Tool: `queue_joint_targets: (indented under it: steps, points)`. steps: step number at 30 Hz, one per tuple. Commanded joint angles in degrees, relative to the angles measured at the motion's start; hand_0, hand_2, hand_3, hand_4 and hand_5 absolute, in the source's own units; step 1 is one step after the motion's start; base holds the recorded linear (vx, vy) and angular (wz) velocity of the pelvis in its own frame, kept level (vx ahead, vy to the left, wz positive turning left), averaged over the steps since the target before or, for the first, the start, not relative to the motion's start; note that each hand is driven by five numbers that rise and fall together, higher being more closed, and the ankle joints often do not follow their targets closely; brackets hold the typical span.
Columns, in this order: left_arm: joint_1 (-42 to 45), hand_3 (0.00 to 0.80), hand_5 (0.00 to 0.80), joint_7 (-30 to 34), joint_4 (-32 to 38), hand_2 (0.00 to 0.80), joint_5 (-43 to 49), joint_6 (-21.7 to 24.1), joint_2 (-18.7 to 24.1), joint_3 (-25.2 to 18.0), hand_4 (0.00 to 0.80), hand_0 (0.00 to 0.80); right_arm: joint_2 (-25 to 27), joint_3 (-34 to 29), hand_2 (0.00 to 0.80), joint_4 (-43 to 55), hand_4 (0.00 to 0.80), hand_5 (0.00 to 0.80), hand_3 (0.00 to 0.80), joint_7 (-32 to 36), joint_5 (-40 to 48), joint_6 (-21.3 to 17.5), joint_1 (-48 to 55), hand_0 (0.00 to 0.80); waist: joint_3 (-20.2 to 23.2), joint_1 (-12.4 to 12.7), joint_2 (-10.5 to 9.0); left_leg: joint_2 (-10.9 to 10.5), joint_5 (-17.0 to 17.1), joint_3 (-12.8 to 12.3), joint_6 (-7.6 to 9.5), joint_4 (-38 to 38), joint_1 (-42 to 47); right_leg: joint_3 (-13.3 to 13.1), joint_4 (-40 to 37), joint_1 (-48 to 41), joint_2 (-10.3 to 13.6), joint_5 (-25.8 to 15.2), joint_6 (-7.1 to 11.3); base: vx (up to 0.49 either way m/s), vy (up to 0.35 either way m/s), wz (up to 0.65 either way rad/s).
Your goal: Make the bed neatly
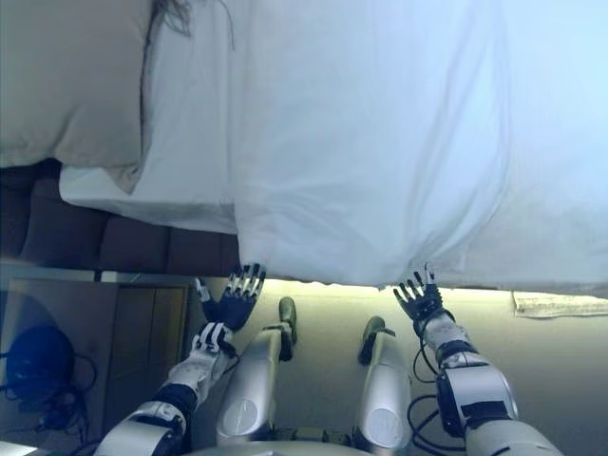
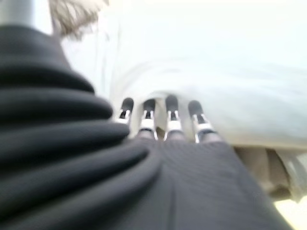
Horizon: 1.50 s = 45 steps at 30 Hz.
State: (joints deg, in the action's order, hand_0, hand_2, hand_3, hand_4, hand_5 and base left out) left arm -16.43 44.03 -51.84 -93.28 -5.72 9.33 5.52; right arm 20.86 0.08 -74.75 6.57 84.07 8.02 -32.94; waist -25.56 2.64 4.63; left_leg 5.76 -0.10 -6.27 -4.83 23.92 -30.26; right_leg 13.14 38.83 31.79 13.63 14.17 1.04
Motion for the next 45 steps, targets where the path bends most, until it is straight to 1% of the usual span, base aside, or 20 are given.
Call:
queue_joint_targets:
  steps: [1,2,3,4,6,8,9,11,12,13,14,17,19,23,28,30,33,39,43,45]
  points:
    - [-3.56,0.0,0.0,5.4,7.83,0.0,-3.4,2.36,0.2,-2.08,0.0,0.0,2.45,-3.09,0.0,-1.35,0.0,0.0,0.0,-3.22,2.93,1.61,-3.23,0.0,-3.61,0.16,1.56,-2.48,-8.87,-1.85,3.6,7.91,-0.51,-1.58,-3.11,1.72,1.77,-7.71,3.73,-0.015,0.002,-0.04]
    - [-3.68,0.0,0.0,5.33,9.09,0.0,-4.11,2.53,0.33,-1.88,0.0,0.0,3.1,-3.16,0.0,-1.69,0.0,0.0,0.0,-4.16,2.67,2.17,-3.53,0.0,-3.72,-0.03,2.16,-2.61,-10.23,-1.42,3.35,8.49,-0.7,-2.65,-1.99,2.38,1.6,-6.4,4.25,-0.015,0.01,-0.04]
    - [-3.71,0.0,0.0,5.2,9.99,0.0,-4.44,2.6,0.3,-1.75,0.0,0.0,3.63,-3.25,0.0,-1.92,0.0,0.0,0.0,-4.73,2.76,2.46,-3.72,0.0,-3.93,-0.15,2.52,-2.75,-10.15,-1.59,3.41,8.69,-1.31,-3.0,-1.72,3.13,1.58,-6.47,4.14,-0.005,0.025,-0.03]
    - [-3.46,0.0,0.0,5.43,11.08,0.0,-4.67,2.7,0.19,-1.39,0.0,0.0,4.25,-3.35,0.0,-2.45,0.0,0.0,0.0,-5.47,2.73,2.98,-3.62,0.0,-4.23,-0.44,3.07,-2.7,-9.19,-2.34,3.75,9.0,-2.52,-2.96,-1.4,4.47,1.77,-7.37,3.58,-0.078,0.024,-0.03]
    - [-3.47,0.0,0.0,4.98,13.57,0.0,-4.99,2.92,-0.19,-0.63,0.0,0.0,5.17,-3.5,0.0,-3.24,0.0,0.0,0.0,-5.34,3.33,2.99,-3.61,0.0,-4.23,-0.78,4.03,-2.93,-9.23,-2.68,3.72,9.26,-3.52,-3.64,-0.98,5.83,1.81,-7.33,3.62,0.008,0.024,-0.05]
    - [-3.23,0.0,0.0,4.61,16.44,0.0,-5.32,3.57,-0.43,0.25,0.0,0.0,6.09,-3.55,0.0,-3.29,0.0,0.0,0.0,-5.03,3.84,2.9,-3.82,0.0,-4.23,-1.03,4.9,-3.21,-10.37,-2.41,3.52,9.77,-4.08,-4.64,-0.16,6.82,1.71,-6.29,4.05,0.046,0.027,-0.09]
    - [-2.95,0.0,0.0,4.41,17.7,0.0,-5.93,3.91,-0.27,0.84,0.0,0.0,6.65,-3.42,0.0,-3.3,0.0,0.0,0.0,-4.8,4.11,2.92,-3.83,0.0,-4.23,-1.14,5.25,-3.15,-9.29,-3.13,3.87,9.72,-5.14,-4.26,-0.39,7.88,1.97,-7.33,3.54,0.01,0.034,-0.09]
    - [-2.21,0.0,0.0,3.9,21.09,0.0,-6.9,4.67,0.28,2.22,0.0,0.0,8.07,-3.37,0.0,-3.0,0.0,0.0,0.0,-4.43,5.25,2.9,-3.93,0.0,-4.23,-1.38,6.16,-3.35,-10.44,-3.09,3.68,10.28,-5.53,-5.17,0.57,8.76,1.94,-6.26,3.93,0.057,0.024,-0.11]
    - [-1.64,0.0,0.0,3.65,22.89,0.0,-7.36,5.0,0.61,2.75,0.0,0.0,8.89,-3.53,0.0,-2.76,0.0,0.0,0.0,-3.85,6.04,2.4,-4.04,0.0,-4.23,-1.48,6.65,-3.35,-10.56,-3.34,3.69,10.53,-6.06,-5.42,0.97,9.49,2.04,-6.11,3.88,-0.035,0.011,-0.09]
    - [-1.19,0.0,0.0,3.14,24.31,0.0,-7.52,5.42,0.68,3.28,0.0,0.0,9.47,-3.68,0.0,-2.68,0.0,0.0,0.0,-3.16,6.37,1.89,-4.07,0.0,-4.23,-1.55,6.94,-3.22,-9.63,-4.04,4.04,10.59,-7.11,-5.07,1.02,10.6,2.28,-6.97,3.32,0.032,0.005,-0.06]
    - [-0.61,0.0,0.0,2.26,25.86,0.0,-7.71,5.83,0.82,3.79,0.0,0.0,10.5,-3.92,0.0,-2.47,0.0,0.0,0.0,-2.18,7.33,1.42,-4.4,0.0,-4.23,-1.54,7.37,-3.38,-10.98,-3.68,3.7,11.07,-6.78,-5.77,1.91,10.55,2.18,-5.55,3.74,0.032,0.004,-0.06]
    - [1.06,0.0,0.0,-0.35,29.39,0.0,-8.4,7.23,1.5,5.06,0.0,0.0,12.61,-4.7,0.0,-1.52,0.0,0.0,0.0,-0.18,10.11,-1.07,-5.45,0.0,-4.23,-1.63,8.34,-3.23,-11.4,-4.23,3.65,11.98,-7.87,-6.06,3.16,12.15,2.46,-5.09,3.55,0.06,-0.018,-0.04]
    - [1.93,0.0,0.0,-2.06,30.86,0.0,-9.09,7.91,2.11,4.94,0.0,0.0,14.12,-5.41,0.0,-0.8,0.0,0.0,0.0,0.7,11.0,-3.12,-6.56,0.0,-4.23,-1.54,8.74,-2.96,-11.56,-4.58,3.58,12.39,-8.46,-5.98,3.95,12.96,2.59,-4.64,3.34,0.028,-0.036,-0.02]
    - [3.73,0.0,0.0,-3.93,31.99,0.0,-9.61,8.63,3.95,3.85,0.0,0.0,17.99,-6.77,0.0,0.09,0.0,0.0,0.0,2.36,10.19,-4.54,-8.68,0.0,-4.23,-1.05,9.03,-2.37,-11.68,-4.85,3.39,13.37,-9.51,-5.31,5.46,13.96,2.83,-3.89,2.86,0.034,-0.069,-0.01]
    - [4.85,0.0,0.0,-6.61,32.24,0.0,-11.63,7.8,7.17,0.87,0.0,0.0,22.61,-6.26,0.0,0.44,0.0,0.0,0.0,4.31,7.3,-4.15,-12.72,0.0,-4.23,-0.09,8.95,-1.63,-11.84,-4.39,3.17,15.02,-10.76,-4.58,7.79,14.95,2.97,-2.88,2.15,0.035,-0.104,-0.01]
    - [5.15,0.0,0.0,-6.91,32.4,0.0,-11.71,6.42,8.69,-0.75,0.0,0.0,24.52,-5.68,0.0,0.99,0.0,0.0,0.0,4.73,5.93,-3.4,-14.54,0.0,-4.23,0.45,8.64,-1.14,-11.8,-4.05,3.23,15.7,-11.32,-4.31,8.79,15.36,2.97,-2.5,1.8,0.022,-0.123,-0.01]
    - [4.76,0.0,0.0,-7.81,33.07,0.0,-12.08,5.56,10.19,-1.84,0.0,0.0,26.34,-4.43,0.0,0.83,0.0,0.0,0.0,5.17,5.01,-2.53,-17.23,0.0,-4.23,1.23,8.15,-0.64,-11.77,-3.4,3.23,16.79,-12.54,-3.84,10.43,16.31,3.1,-1.93,1.48,0.014,-0.145,-0.02]
    - [3.98,0.0,0.0,-8.5,33.06,0.0,-12.17,3.67,11.91,-3.33,0.0,0.0,28.79,-1.94,0.0,0.83,0.0,0.0,0.0,5.75,4.03,-1.25,-22.54,0.0,-4.23,2.34,7.64,-0.01,-11.83,-2.38,3.25,18.76,-14.8,-3.05,12.72,18.13,3.76,-1.33,0.94,0.004,-0.123,0.13]
    - [3.56,0.0,0.0,-8.49,32.19,0.0,-12.12,2.58,12.42,-4.13,0.0,0.0,28.97,-0.65,0.0,0.98,0.0,0.0,0.0,6.21,2.74,0.05,-24.54,0.0,-4.23,2.8,7.27,0.4,-11.81,-1.92,3.11,19.81,-15.65,-2.66,13.68,18.63,4.16,-1.17,0.86,0.01,-0.069,0.1]
    - [3.17,0.0,0.0,-8.29,31.24,0.0,-11.81,1.54,12.52,-4.66,0.0,0.0,28.42,-0.14,0.0,0.66,0.0,0.0,0.0,5.44,1.9,1.74,-25.08,0.0,-4.23,2.86,7.05,0.73,-11.84,-1.76,3.01,20.66,-16.2,-2.58,14.25,18.93,4.25,-1.17,0.83,0.011,-0.047,0.05]
